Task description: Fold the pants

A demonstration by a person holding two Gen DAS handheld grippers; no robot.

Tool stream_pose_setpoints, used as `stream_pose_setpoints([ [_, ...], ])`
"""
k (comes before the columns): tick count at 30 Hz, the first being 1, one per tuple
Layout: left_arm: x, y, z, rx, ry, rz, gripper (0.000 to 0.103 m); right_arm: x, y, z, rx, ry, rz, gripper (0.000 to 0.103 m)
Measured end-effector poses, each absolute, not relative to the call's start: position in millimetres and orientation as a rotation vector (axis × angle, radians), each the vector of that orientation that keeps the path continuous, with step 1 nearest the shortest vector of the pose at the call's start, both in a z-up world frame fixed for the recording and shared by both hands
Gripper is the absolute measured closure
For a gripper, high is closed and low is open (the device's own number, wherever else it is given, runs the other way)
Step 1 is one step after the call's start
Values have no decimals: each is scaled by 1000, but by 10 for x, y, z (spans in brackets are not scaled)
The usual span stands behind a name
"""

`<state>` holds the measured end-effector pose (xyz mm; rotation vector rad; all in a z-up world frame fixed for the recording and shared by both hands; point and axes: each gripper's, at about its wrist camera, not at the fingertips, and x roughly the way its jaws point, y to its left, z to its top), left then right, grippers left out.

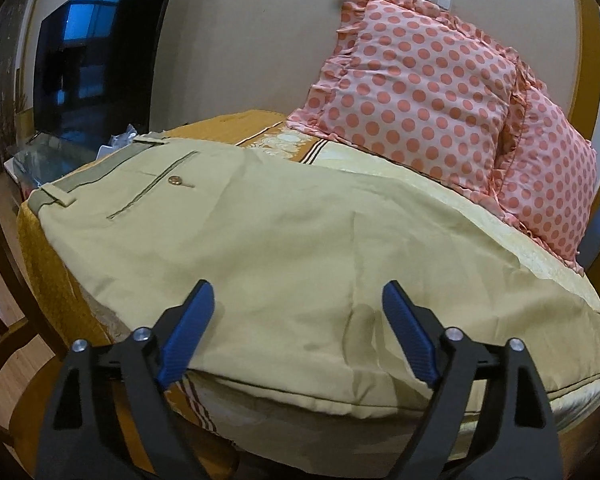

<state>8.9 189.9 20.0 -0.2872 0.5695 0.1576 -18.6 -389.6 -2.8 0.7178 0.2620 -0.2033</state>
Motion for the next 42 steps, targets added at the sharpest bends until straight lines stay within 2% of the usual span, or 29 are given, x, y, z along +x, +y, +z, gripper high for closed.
stream_pose_setpoints([
  [4, 112, 1876, 195, -270, 560, 164, 12, 411, -2996, 540, 614, 250, 140, 96],
  [7, 90, 1908, 224, -301, 548, 159, 12, 763, -2144, 698, 548, 298, 402, 96],
  [10, -19, 2018, 288, -374, 507, 162, 12, 1030, -1147, 566, 416, 449, 614, 95],
  [12, -111, 2131, 326, -395, 479, 199, 12, 1127, -460, 263, 225, 654, 682, 89],
  [14, -207, 2284, 335, -397, 467, 254, 12, 1062, -102, 20, 95, 766, 697, 77],
  [15, -253, 2375, 323, -401, 465, 286, 12, 988, -25, -36, 69, 770, 714, 76],
  [16, -284, 2450, 311, -407, 464, 310, 12, 929, -3, -31, 60, 754, 718, 67],
  [17, -327, 2561, 283, -424, 463, 344, 12, 884, -15, -6, 61, 733, 715, 54],
  [19, -398, 2757, 233, -472, 459, 390, 12, 828, -123, 125, 89, 631, 683, 46],
  [22, -502, 3019, 162, -572, 426, 425, 12, 899, -212, 165, 56, 563, 524, 46],
  [25, -482, 3175, 157, -604, 408, 440, 13, 1099, -52, -133, -67, 739, 460, 46],
  [28, -409, 3296, 208, -594, 392, 467, 13, 1011, 11, -150, -109, 696, 462, 44],
  [34, -172, 3575, 236, -566, 400, 529, 13, 989, 73, -164, -78, 680, 495, 33],
  [42, 95, 3534, 175, -418, 450, 528, 13, 974, 66, -151, -60, 667, 523, 26],
])
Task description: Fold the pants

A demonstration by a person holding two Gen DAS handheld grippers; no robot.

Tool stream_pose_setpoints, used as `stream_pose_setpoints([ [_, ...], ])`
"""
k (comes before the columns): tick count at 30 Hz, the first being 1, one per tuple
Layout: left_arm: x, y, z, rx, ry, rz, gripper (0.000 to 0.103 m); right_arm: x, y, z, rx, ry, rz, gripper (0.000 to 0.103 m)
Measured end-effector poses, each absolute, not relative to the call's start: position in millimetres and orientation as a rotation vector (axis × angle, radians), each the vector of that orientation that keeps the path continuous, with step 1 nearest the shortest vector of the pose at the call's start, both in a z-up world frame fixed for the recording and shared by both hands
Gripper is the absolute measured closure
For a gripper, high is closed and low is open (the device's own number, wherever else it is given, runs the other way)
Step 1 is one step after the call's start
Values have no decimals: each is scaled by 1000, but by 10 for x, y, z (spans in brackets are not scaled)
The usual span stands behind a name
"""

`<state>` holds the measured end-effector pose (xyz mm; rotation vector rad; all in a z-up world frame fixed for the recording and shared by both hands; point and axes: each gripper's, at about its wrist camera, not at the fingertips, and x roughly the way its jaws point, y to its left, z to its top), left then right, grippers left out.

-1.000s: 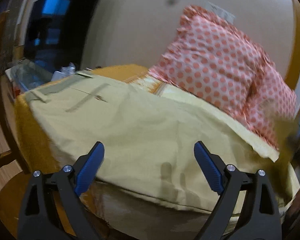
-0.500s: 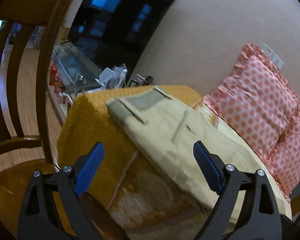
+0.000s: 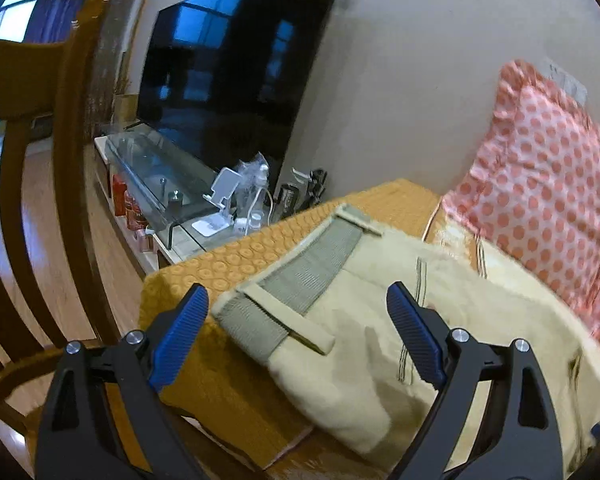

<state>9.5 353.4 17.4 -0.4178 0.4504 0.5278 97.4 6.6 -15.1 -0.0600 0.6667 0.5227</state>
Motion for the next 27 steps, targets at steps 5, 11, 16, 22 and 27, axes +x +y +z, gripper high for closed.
stream_pose_setpoints([
  [5, 80, 3503, 111, -446, 439, 501, 13, 964, 65, -156, -57, 663, 528, 24],
  [11, -91, 3384, 107, -569, 375, 379, 13, 947, 71, -164, -56, 655, 541, 20],
  [16, -171, 3199, 86, -715, 349, 260, 16, 933, 74, -164, -58, 653, 543, 19],
  [22, -105, 3285, 81, -846, 360, 295, 31, 924, 72, -169, -54, 650, 546, 19],
  [27, 25, 3442, -4, -948, 420, 320, 88, 916, 55, -170, -33, 645, 551, 19],
])
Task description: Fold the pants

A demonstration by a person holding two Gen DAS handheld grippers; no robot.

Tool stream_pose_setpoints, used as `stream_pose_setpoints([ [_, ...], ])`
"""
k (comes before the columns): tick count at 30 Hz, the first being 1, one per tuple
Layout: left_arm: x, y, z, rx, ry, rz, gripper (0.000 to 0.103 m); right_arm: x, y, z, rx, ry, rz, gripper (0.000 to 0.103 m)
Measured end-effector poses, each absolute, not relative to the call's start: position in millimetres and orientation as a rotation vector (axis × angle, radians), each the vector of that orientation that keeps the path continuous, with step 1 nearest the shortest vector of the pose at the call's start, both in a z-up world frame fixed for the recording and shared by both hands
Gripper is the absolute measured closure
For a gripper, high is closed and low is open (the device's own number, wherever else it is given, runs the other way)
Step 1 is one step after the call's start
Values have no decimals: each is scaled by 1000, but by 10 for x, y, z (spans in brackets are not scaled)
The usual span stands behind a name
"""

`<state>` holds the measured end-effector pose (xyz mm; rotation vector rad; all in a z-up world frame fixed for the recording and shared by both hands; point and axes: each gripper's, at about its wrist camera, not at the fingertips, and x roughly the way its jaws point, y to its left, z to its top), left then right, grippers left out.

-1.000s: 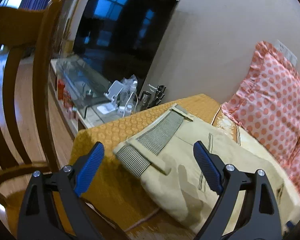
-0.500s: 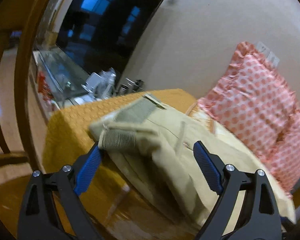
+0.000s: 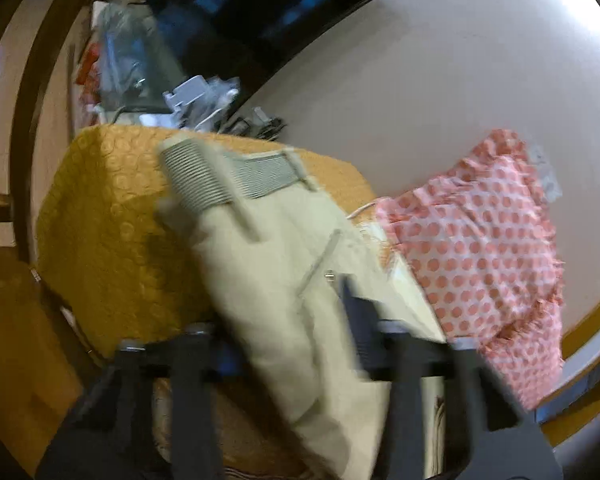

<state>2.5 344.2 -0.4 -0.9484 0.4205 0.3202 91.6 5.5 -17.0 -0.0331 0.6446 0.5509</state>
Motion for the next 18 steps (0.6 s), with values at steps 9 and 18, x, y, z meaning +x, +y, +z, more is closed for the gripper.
stream_pose_setpoints([
  [9, 363, 2606, 890, -492, 465, 351, 94, 723, -740, 28, 242, 561, 510, 19],
  [18, 586, -409, 1210, 90, 467, -413, 103, 249, -2205, 57, 551, 458, 190, 16],
])
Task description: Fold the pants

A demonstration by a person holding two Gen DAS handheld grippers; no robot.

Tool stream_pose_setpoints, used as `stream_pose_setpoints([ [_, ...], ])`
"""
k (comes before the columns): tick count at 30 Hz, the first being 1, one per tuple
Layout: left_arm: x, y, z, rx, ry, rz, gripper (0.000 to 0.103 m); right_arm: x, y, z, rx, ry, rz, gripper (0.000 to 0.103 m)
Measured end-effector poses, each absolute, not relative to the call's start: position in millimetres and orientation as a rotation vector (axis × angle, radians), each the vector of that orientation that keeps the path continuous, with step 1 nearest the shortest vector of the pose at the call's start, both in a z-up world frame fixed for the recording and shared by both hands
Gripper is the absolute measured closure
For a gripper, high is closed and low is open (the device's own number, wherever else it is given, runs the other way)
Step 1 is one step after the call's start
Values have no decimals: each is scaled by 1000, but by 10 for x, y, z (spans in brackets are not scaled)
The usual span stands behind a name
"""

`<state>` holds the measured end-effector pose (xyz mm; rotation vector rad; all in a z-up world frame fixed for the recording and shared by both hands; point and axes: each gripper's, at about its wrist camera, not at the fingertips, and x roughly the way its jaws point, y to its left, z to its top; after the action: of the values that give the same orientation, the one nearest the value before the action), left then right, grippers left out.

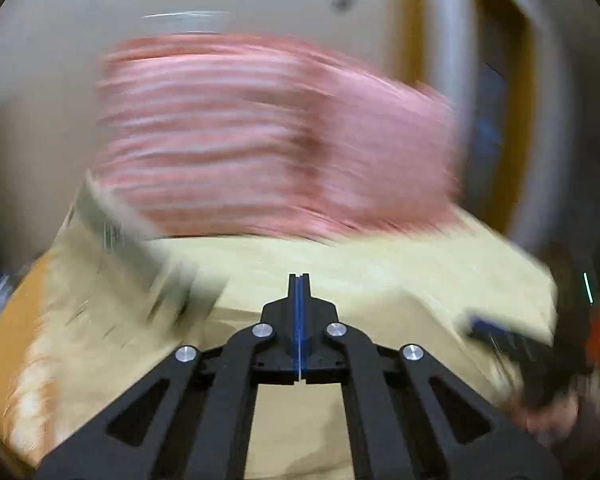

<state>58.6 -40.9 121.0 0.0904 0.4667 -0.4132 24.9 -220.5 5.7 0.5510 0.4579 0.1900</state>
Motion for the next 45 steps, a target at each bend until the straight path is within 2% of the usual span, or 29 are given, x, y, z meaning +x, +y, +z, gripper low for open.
stream_pose_setpoints([
  [3, 568, -1002, 725, 208, 590, -515, 103, 134, -2445, 4, 596, 453, 139, 16],
  [5, 614, -932, 560, 143, 680, -520, 103, 99, -2489, -11, 585, 457, 132, 16],
  [8, 563, -519, 687, 42, 636, -419, 98, 136, -2467, -37, 593, 471, 184, 16],
  [9, 579, -343, 738, 5, 626, -377, 94, 210, -2414, -29, 620, 476, 241, 16],
  [11, 577, 32, 821, -55, 593, -260, 64, 308, -2275, 15, 651, 489, 340, 16],
  [15, 515, 568, 866, -113, 559, -94, 56, 792, -1619, 190, 680, 571, 578, 21],
  [16, 478, 656, 847, -125, 553, -72, 52, 920, -1488, 204, 704, 603, 622, 25],
  [17, 420, 725, 819, -128, 543, -48, 43, 1052, -1345, 206, 735, 645, 658, 29],
  [19, 323, 808, 799, -116, 521, -5, 36, 1351, -1042, 194, 775, 737, 696, 29],
  [25, 142, 1065, 726, -152, 517, 18, 31, 1980, -491, -77, 795, 974, 571, 31],
  [27, 129, 1217, 681, -180, 521, 39, 31, 2076, -402, -135, 784, 991, 513, 34],
  [33, 66, 1560, 562, -251, 532, 79, 30, 2225, -268, -172, 777, 952, 466, 49],
  [35, 33, 1637, 531, -267, 533, 87, 30, 2231, -275, -181, 778, 943, 462, 63],
  [37, 14, 1695, 513, -278, 535, 96, 30, 2197, -346, -223, 817, 966, 442, 66],
  [42, 0, 1751, 499, -292, 524, 103, 28, 2095, -346, -235, 821, 977, 420, 63],
  [45, 42, 1722, 492, -304, 531, 90, 28, 2171, -251, -218, 812, 948, 434, 58],
])
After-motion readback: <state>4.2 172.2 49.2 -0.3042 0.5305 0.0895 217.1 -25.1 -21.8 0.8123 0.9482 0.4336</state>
